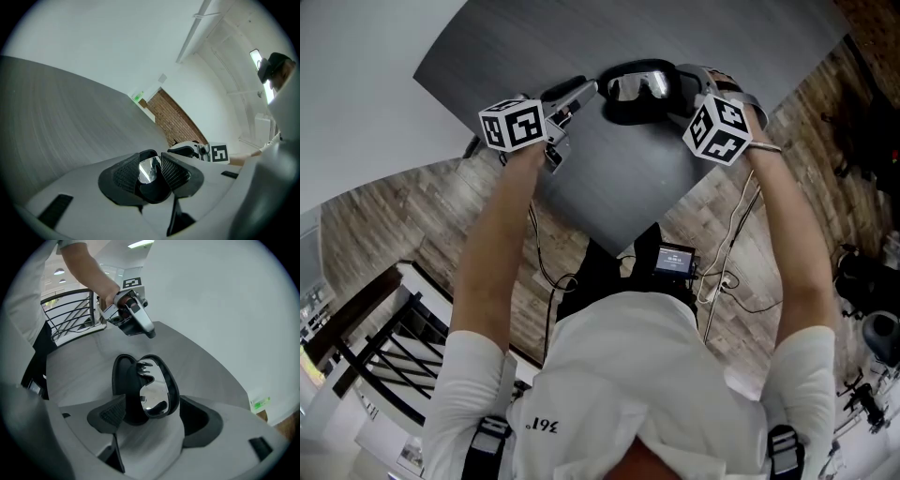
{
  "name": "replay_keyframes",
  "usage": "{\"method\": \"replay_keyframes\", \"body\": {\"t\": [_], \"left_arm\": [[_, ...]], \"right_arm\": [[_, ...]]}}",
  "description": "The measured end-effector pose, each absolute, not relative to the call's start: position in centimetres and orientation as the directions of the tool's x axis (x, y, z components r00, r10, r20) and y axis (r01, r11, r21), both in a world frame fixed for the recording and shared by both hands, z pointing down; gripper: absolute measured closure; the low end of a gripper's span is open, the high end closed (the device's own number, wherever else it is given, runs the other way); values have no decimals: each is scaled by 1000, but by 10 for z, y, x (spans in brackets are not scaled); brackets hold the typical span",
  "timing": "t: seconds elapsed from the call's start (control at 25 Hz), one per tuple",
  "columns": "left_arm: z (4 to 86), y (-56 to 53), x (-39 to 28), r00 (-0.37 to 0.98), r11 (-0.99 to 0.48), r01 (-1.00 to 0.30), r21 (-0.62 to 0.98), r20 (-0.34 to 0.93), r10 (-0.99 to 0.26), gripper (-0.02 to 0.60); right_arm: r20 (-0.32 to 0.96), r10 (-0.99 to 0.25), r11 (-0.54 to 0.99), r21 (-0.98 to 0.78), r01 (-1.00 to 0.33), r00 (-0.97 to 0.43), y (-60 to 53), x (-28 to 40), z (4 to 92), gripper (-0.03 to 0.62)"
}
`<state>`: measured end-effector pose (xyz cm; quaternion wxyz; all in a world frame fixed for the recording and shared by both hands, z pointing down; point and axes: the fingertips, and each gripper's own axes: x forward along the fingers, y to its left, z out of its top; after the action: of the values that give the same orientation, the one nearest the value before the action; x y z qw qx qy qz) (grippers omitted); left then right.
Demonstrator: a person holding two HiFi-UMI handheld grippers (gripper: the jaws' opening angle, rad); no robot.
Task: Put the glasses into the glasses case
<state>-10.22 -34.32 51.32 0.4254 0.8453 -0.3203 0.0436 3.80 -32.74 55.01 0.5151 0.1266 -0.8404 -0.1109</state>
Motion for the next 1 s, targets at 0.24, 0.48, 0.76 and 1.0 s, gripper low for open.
{"method": "replay_keyframes", "body": {"t": [0.24,0.48,0.76,1.0], "left_arm": [[494,-325,-96,797,-496,-583,644,336,-501,482],[486,-316,-83,815,-527,-560,639,313,-487,522],[479,-302,-73,821,-558,-560,613,321,-472,535],[461,-296,-65,827,-579,-549,603,293,-479,537]], "right_arm": [[828,-342,939,290,-184,-445,-316,37,540,238],[790,-420,902,311,-298,-447,-322,45,526,518],[763,-485,866,353,-353,-427,-318,52,516,577],[731,-547,820,370,-437,-408,-319,60,500,583]]}}
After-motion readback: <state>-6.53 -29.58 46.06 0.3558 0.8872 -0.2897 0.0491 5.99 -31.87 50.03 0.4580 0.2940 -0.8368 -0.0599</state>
